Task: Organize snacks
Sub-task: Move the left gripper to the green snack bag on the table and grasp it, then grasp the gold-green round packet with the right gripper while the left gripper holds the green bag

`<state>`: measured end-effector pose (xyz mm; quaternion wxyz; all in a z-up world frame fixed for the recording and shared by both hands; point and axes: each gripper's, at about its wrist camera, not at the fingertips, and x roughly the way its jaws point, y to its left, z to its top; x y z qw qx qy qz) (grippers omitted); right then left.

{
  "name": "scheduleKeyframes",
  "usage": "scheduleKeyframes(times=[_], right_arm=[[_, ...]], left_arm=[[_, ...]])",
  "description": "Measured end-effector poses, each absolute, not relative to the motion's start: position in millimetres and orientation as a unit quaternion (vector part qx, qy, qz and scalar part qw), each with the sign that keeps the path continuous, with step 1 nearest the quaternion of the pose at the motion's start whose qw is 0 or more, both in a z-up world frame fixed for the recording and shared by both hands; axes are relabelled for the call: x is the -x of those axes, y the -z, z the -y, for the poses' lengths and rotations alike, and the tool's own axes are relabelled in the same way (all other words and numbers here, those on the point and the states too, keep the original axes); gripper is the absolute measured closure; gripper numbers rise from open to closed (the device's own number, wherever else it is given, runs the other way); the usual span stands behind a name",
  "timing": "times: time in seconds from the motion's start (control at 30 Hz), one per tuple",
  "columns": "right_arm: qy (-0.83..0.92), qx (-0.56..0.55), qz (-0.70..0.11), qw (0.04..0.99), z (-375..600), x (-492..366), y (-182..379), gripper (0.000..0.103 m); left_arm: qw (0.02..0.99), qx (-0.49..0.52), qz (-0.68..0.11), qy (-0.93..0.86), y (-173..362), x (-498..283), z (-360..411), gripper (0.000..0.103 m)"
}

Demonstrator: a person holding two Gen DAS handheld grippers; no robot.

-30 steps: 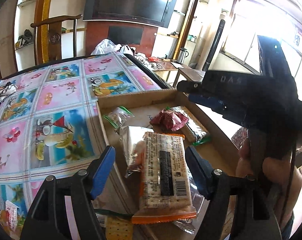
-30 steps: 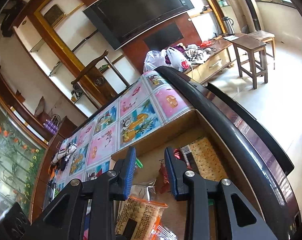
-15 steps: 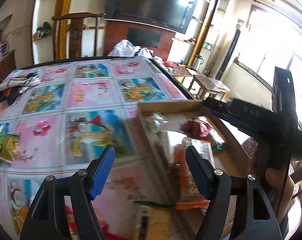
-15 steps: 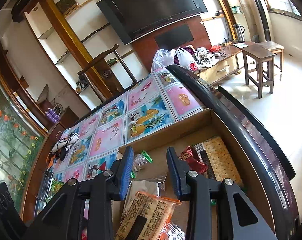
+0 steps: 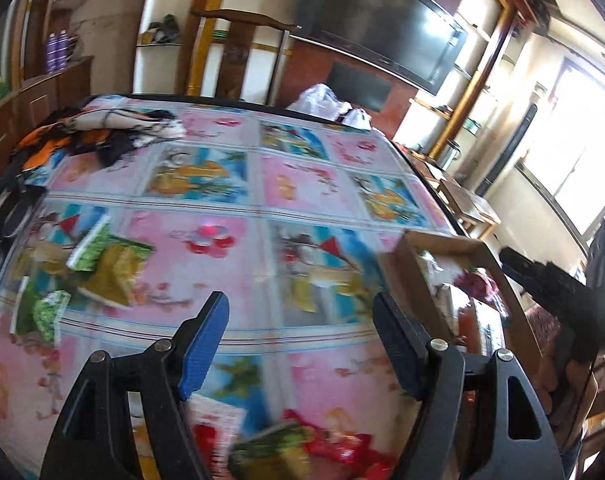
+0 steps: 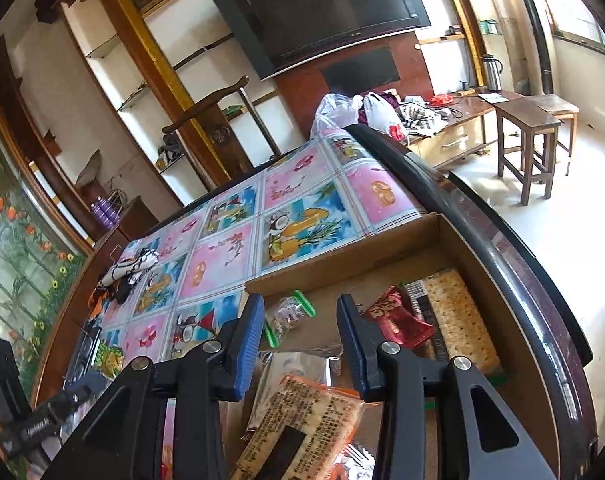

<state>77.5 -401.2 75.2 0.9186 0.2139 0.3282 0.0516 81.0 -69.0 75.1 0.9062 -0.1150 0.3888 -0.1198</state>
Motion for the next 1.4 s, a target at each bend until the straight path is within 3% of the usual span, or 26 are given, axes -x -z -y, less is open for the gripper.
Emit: scheduleKeyframes(times=[0.43, 0.6, 1.0, 1.03, 1.1, 1.4], right_arm=[[-0.158, -0.075, -0.328, 0.929, 313.3, -66.5, -78.6, 0.059], [-0.163, -0.054, -0.330, 0.928, 301.0, -64.2, -74.5, 0.058], [-0.165, -0.054, -0.331, 0.928, 298.9, -63.5, -73.5, 0.054], [-0.167, -0.053, -0.331, 0.927, 298.7, -63.2, -73.8, 0.054], [-0.170, -0.052, -0.330, 0.927, 297.4, -62.7, -74.0, 0.054], [-0.237, -0.061, -0.338, 0.909, 277.9, -57.9, -72.4, 0.053]], left_arm=[[0.922, 0.115, -0.370, -0.021, -77.0, -75.2, -42.1, 0.026], [0.906, 0.112, -0.401, -0.083, -60.1, -82.6, -80.2, 0.025], [0.873, 0.051, -0.476, -0.099, -18.1, -98.8, -77.7, 0.025], [0.872, 0.049, -0.476, -0.098, -17.2, -99.0, -77.0, 0.027], [0.870, 0.041, -0.481, -0.103, -14.0, -99.8, -75.4, 0.051], [0.882, 0.025, -0.465, -0.071, -16.0, -100.3, -55.7, 0.059]])
